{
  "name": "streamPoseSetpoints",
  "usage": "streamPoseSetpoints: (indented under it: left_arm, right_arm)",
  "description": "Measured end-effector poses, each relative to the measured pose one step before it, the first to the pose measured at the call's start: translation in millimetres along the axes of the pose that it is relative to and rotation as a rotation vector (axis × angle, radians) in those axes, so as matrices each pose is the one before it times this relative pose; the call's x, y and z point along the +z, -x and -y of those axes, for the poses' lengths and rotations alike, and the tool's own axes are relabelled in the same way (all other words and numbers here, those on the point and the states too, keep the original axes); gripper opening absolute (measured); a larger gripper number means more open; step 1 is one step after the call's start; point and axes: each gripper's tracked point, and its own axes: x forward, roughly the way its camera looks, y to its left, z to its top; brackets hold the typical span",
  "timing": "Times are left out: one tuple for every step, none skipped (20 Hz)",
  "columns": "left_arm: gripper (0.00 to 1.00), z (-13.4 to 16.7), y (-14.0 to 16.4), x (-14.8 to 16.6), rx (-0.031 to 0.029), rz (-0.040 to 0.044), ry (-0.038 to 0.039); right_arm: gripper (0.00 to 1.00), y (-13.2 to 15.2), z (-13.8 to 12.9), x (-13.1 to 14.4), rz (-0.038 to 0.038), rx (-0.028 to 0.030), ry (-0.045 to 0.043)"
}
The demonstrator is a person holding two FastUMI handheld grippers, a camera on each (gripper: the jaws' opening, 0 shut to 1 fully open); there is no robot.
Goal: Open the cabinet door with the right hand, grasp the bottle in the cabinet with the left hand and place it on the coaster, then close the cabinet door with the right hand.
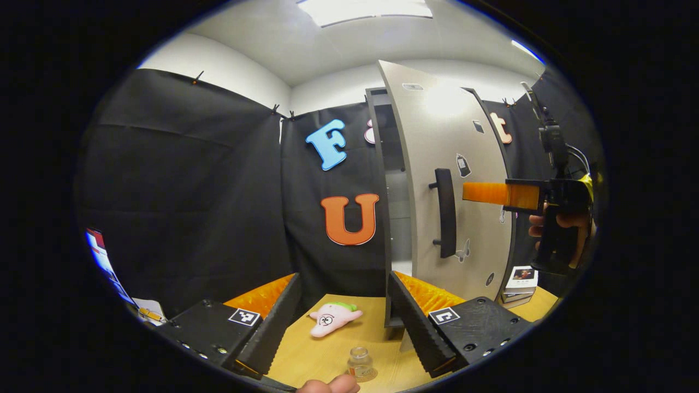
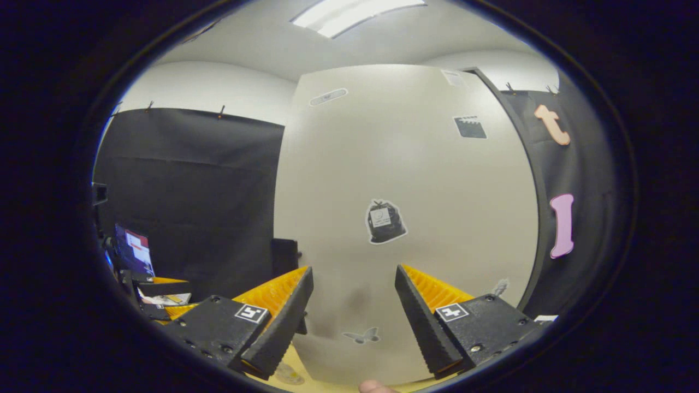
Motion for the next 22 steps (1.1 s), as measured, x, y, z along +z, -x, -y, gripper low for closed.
streamPoseSetpoints:
  left_arm:
    - [0.96,0.00,-0.88,1.13,-0.00240,0.00463,-0.00445]
    - [0.96,-1.43,0.22,1.75,0.00455,0.00663,-0.01129]
    - [0.96,-1.63,-0.09,1.74,0.00817,0.00669,-0.01113]
    - [0.96,-0.22,0.59,0.88,0.00214,0.00414,-0.00562]
    - [0.96,-0.54,0.57,-0.51,0.00318,-0.00003,-0.00191]
    - [0.96,0.14,-0.39,-1.67,0.00214,-0.00467,-0.00045]
    - [0.96,0.26,0.96,-0.94,0.00178,-0.00300,0.00101]
    - [0.96,0.19,-0.26,-0.56,0.00098,-0.00030,0.00277]
    - [0.96,0.09,-0.63,-0.20,0.00154,-0.00121,0.00455]
    - [0.96,1.00,-0.66,-0.71,-0.00268,-0.00323,0.00670]
    - [0.96,1.55,-0.93,-2.07,-0.00558,-0.00581,0.00683]
    - [0.96,1.60,-0.82,-1.26,-0.00707,-0.00215,0.00634]
    - [0.96,2.10,-1.83,-0.31,-0.01445,-0.00005,0.00646]
    - [0.96,2.62,-1.99,0.14,-0.01605,0.00476,0.00499]
    - [0.96,2.65,-2.44,-2.57,-0.01665,0.00242,0.00311]
    - [0.96,7.03,-5.94,0.02,-0.01941,0.00101,0.00342]
    - [0.96,8.39,-9.75,2.06,-0.02046,0.00192,0.00531]
    - [0.96,7.63,-6.06,0.46,-0.02547,0.00206,0.00728]
    - [0.96,7.88,-3.92,-1.28,-0.02619,0.00176,0.00556]
    - [0.96,6.41,-4.44,0.16,-0.02080,-0.00002,0.00110]
    - [0.96,7.75,-4.42,0.83,-0.02597,0.00384,0.00295]
    - [0.96,9.34,-5.44,1.99,-0.03000,0.00687,0.00267]
  right_arm:
    - [0.97,-5.02,-4.97,-1.93,-0.00533,0.00638,0.00048]
    - [0.97,-2.40,-2.32,-3.77,-0.00804,0.00167,0.00309]
    - [0.97,-3.27,2.70,0.55,0.00869,-0.02469,0.01066]
    - [0.97,-3.60,1.73,-1.14,-0.00396,-0.00478,0.00741]
    - [0.97,-2.60,-0.18,0.44,0.00216,-0.00176,0.00157]
    - [0.96,1.89,-0.64,-2.26,-0.00893,0.00086,0.00208]
    - [0.96,0.74,-1.21,-1.48,-0.00652,0.00043,-0.00032]
    - [0.96,2.81,-0.65,-0.85,-0.00565,0.00179,-0.00272]
    - [0.96,1.03,-1.13,-0.43,-0.00378,0.00197,-0.00565]
    - [0.96,1.58,-2.17,-0.56,-0.00458,0.00271,-0.00441]
    - [0.96,2.82,-1.82,-0.46,-0.00546,-0.00082,0.00090]
    - [0.97,5.90,0.07,0.70,-0.00188,-0.00381,0.00590]
    - [0.94,5.41,0.01,1.35,-0.00496,-0.00643,0.00863]
    - [0.96,4.12,1.31,0.25,-0.00563,-0.01029,0.00918]
    - [0.97,5.97,2.17,-0.30,-0.00483,-0.01271,0.00967]
    - [0.97,8.55,3.61,-0.72,-0.00383,-0.01745,0.00654]
    - [0.97,7.48,2.98,-0.51,-0.00248,-0.01849,0.00094]
    - [0.97,6.22,4.13,-1.35,-0.00213,-0.01903,-0.00636]
    - [0.96,7.83,2.48,-1.18,-0.00444,-0.02208,-0.00890]
    - [0.97,7.76,5.65,-1.26,-0.00102,-0.02819,-0.00939]
    - [0.97,7.35,3.34,-2.09,-0.00440,-0.02084,0.00137]
    - [0.96,7.80,5.57,-3.18,-0.01021,-0.02200,0.01116]
